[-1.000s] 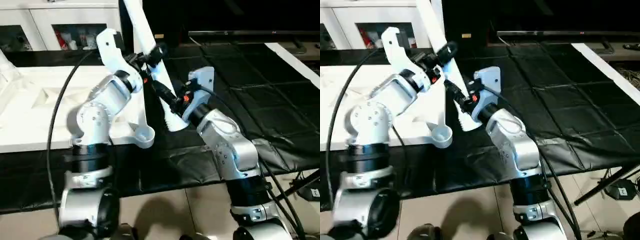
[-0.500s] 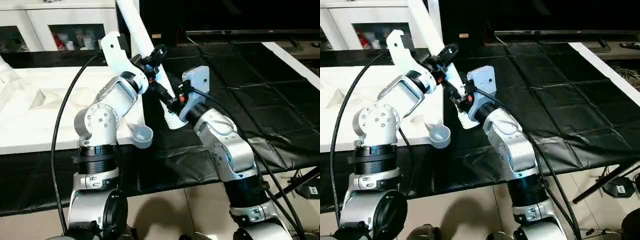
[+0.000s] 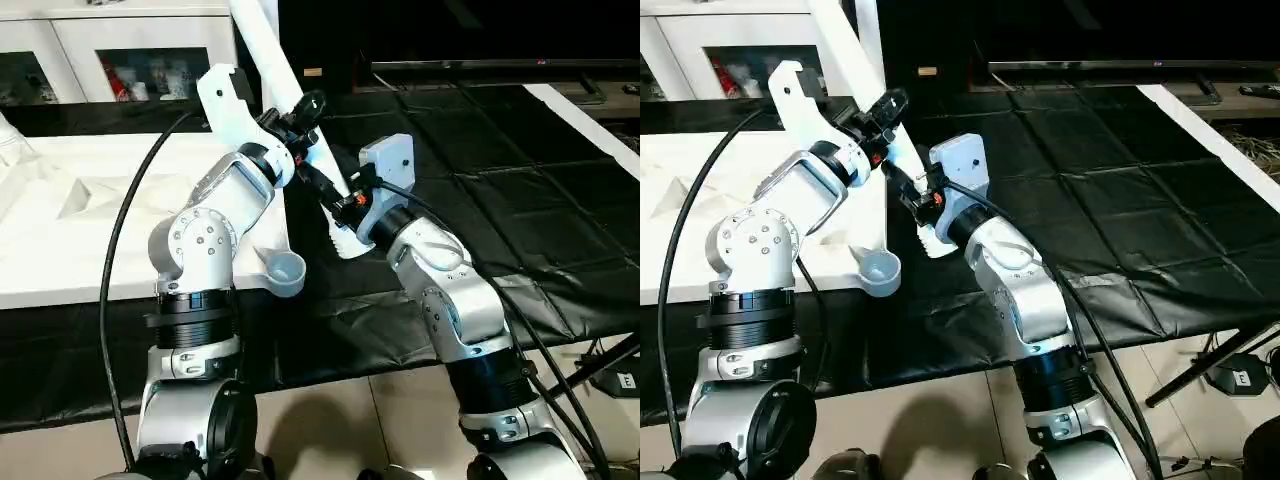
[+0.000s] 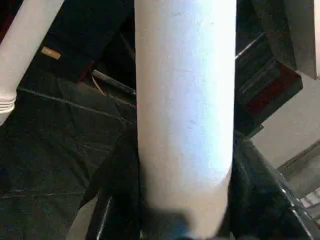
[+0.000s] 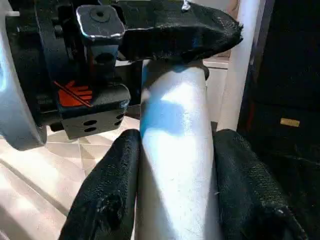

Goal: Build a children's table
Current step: Pick table leg

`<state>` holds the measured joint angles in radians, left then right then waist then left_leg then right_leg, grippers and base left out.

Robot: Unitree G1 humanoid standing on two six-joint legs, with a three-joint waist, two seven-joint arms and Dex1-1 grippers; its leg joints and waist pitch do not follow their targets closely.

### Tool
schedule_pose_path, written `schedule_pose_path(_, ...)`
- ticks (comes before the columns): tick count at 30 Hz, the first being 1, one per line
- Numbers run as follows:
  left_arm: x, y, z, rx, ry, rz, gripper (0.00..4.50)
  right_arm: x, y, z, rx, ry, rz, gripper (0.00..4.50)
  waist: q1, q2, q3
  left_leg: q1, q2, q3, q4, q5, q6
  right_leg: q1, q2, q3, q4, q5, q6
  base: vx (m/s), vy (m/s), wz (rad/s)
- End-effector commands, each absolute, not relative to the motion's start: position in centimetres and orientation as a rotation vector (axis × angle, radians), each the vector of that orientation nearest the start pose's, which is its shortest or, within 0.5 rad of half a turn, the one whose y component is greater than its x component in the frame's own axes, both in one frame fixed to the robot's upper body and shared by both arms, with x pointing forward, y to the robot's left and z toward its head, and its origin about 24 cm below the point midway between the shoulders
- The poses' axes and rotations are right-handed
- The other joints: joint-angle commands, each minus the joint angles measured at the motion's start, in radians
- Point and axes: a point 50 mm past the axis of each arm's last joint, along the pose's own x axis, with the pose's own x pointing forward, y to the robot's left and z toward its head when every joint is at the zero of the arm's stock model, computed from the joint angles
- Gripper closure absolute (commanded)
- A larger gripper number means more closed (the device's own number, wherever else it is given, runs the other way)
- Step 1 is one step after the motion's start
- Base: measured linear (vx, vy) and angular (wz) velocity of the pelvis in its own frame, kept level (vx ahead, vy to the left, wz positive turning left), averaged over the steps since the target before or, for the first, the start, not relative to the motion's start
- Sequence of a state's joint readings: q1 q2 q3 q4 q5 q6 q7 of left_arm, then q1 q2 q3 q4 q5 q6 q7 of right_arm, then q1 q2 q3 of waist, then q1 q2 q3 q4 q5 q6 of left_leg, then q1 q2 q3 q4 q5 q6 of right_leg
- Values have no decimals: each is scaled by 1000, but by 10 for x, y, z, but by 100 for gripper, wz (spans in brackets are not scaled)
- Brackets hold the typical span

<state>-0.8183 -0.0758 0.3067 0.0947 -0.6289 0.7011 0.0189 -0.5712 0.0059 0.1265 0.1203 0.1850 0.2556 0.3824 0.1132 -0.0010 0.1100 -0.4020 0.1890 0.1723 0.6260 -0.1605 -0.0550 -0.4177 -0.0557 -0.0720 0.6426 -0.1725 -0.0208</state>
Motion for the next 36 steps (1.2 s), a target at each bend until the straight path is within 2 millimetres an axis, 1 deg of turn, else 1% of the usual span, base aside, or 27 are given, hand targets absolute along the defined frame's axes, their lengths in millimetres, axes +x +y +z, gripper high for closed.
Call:
schedule_pose_path(1, 355, 93, 213, -669, -12, -403, 266, 326, -48, 155, 52, -182, 722, 195, 0, 0, -108, 22, 32, -18, -71, -214, -15, 58, -82, 53, -92, -272, -119, 0, 0, 0)
schedule_pose_path(2, 355, 93, 213, -668, -12, -402, 266, 326, -48, 155, 49, -184, 717, 195, 0, 0, -108, 22, 32, -18, -71, -214, -15, 58, -82, 53, -92, -272, -119, 0, 0, 0)
schedule_pose_path(4, 356, 97, 213, -659, -24, -382, 266, 326, -49, 156, 76, -199, 722, 175, -1, -5, -108, 20, 31, -16, -70, -209, -13, 58, -82, 53, -94, -280, -111, 0, 0, 0)
schedule_pose_path(5, 356, 99, 214, -658, -31, -371, 266, 326, -49, 156, 73, -203, 725, 162, 0, -3, -108, 21, 31, -17, -70, -210, -12, 57, -83, 53, -94, -283, -110, 0, 0, 0)
schedule_pose_path(6, 357, 102, 214, -654, -38, -359, 266, 326, -49, 156, 64, -204, 726, 162, 0, -2, -108, 21, 32, -17, -70, -210, -12, 57, -83, 53, -94, -286, -108, 0, 0, 0)
schedule_pose_path(9, 358, 106, 215, -653, -49, -343, 266, 326, -51, 155, 54, -203, 720, 132, -2, -3, -108, 20, 32, -17, -71, -202, -13, 57, -80, 53, -93, -278, -104, 0, 0, 0)
schedule_pose_path(12, 359, 110, 215, -635, -59, -327, 266, 324, -50, 152, 110, -182, 724, 111, -3, 0, -108, 22, 33, -17, -71, -209, -14, 55, -81, 53, -92, -279, -108, 0, 0, 0)
schedule_pose_path(13, 359, 111, 215, -625, -63, -323, 266, 325, -50, 150, 82, -161, 703, 102, -3, -1, -109, 23, 33, -18, -72, -210, -13, 55, -80, 53, -92, -276, -110, 0, 0, 0)
schedule_pose_path(16, 360, 113, 216, -609, -70, -317, 266, 324, -49, 147, 81, -127, 717, 74, -2, 1, -108, 23, 33, -18, -72, -208, -18, 55, -81, 54, -92, -272, -113, 0, 0, 0)
schedule_pose_path(17, 361, 117, 217, -584, -80, -311, 266, 323, -48, 148, 11, -167, 740, 66, -2, -1, -109, 22, 34, -18, -73, -207, -21, 56, -82, 54, -91, -270, -111, 0, 0, 0)
schedule_pose_path(18, 362, 119, 218, -571, -84, -309, 266, 322, -47, 149, -9, -189, 756, 54, 0, -2, -110, 21, 33, -19, -73, -204, -24, 58, -82, 53, -91, -271, -102, 0, 0, 0)
schedule_pose_path(19, 363, 122, 219, -547, -92, -302, 266, 321, -48, 149, -31, -205, 760, 41, -2, -2, -109, 21, 34, -18, -73, -207, -26, 56, -83, 54, -91, -274, -100, 0, 0, 0)
schedule_pose_path(21, 364, 126, 219, -531, -98, -296, 266, 321, -50, 150, -22, -213, 759, 34, -3, -3, -109, 21, 33, -17, -73, -209, -26, 55, -82, 55, -91, -281, -95, 0, 0, 0)
schedule_pose_path(22, 367, 133, 221, -512, -109, -286, 266, 322, -54, 151, 7, -216, 738, 34, -3, -2, -108, 23, 31, -17, -73, -212, -22, 55, -83, 55, -94, -299, -93, 0, 0, 0)
schedule_pose_path(24, 368, 137, 223, -498, -115, -282, 266, 324, -58, 153, 18, -234, 716, 4, -3, -2, -109, 23, 32, -18, -73, -203, -25, 54, -81, 54, -91, -288, -96, 0, 0, 0)
schedule_pose_path(25, 369, 141, 224, -474, -120, -284, 266, 326, -60, 155, 62, -229, 716, 4, -3, -5, -109, 24, 32, -17, -73, -201, -22, 54, -82, 55, -90, -284, -99, 0, 0, 0)
schedule_pose_path(26, 369, 143, 224, -461, -119, -295, 266, 326, -60, 156, 90, -226, 728, 0, -4, -2, -109, 25, 34, -17, -73, -203, -21, 52, -83, 56, -89, -278, -106, 0, 0, 0)
schedule_pose_path(27, 369, 143, 224, -461, -119, -295, 266, 326, -60, 156, 90, -226, 728, 0, -4, -1, -110, 26, 34, -18, -74, -206, -20, 52, -84, 55, -89, -275, -110, 0, 0, 0)
schedule_pose_path(28, 369, 143, 224, -451, -112, -322, 266, 326, -60, 156, 118, -209, 730, 0, -5, -4, -110, 26, 36, -17, -74, -204, -23, 53, -82, 55, -87, -259, -118, 0, 0, 0)
schedule_pose_path(29, 368, 142, 224, -446, -108, -336, 266, 327, -61, 157, 115, -207, 725, 0, -4, -2, -110, 26, 36, -17, -74, -201, -22, 53, -83, 55, -85, -249, -128, 0, 0, 0)
schedule_pose_path(30, 368, 142, 224, -438, -102, -357, 266, 327, -61, 157, 112, -204, 717, 0, -4, -5, -109, 26, 35, -17, -75, -200, -23, 53, -83, 55, -86, -251, -129, 0, 0, 0)
schedule_pose_path(31, 365, 140, 224, -393, -86, -437, 266, 329, -63, 158, 110, -193, 730, 0, -2, -2, -110, 27, 34, -17, -75, -199, -26, 52, -84, 55, -84, -255, -131, 0, 0, 0)
schedule_pose_path(32, 365, 140, 224, -391, -86, -442, 266, 330, -63, 159, 110, -193, 729, 0, -2, 1, -110, 27, 35, -17, -75, -206, -31, 51, -84, 56, -84, -261, -132, 0, 0, 0)
schedule_pose_path(33, 364, 139, 225, -378, -85, -478, 266, 333, -67, 161, 112, -196, 713, 0, -2, 0, -109, 28, 35, -17, -76, -213, -33, 50, -85, 55, -86, -270, -132, 0, 0, 0)
schedule_pose_path(34, 363, 139, 225, -372, -84, -499, 266, 335, -70, 162, 113, -198, 701, 0, -3, 0, -109, 28, 34, -17, -76, -219, -40, 52, -85, 55, -84, -273, -135, 0, 0, 0)
schedule_pose_path(35, 362, 140, 230, -357, -88, -552, 266, 339, -75, 164, 173, -140, 731, 0, -2, 5, -107, 31, 33, -16, -76, -232, -42, 49, -83, 56, -88, -278, -136, 0, 0, 0)
schedule_pose_path(36, 362, 140, 230, -357, -88, -552, 266, 339, -75, 164, 173, -140, 731, 0, -3, 3, -108, 32, 33, -17, -76, -237, -38, 52, -83, 56, -86, -279, -137, 0, 0, 0)
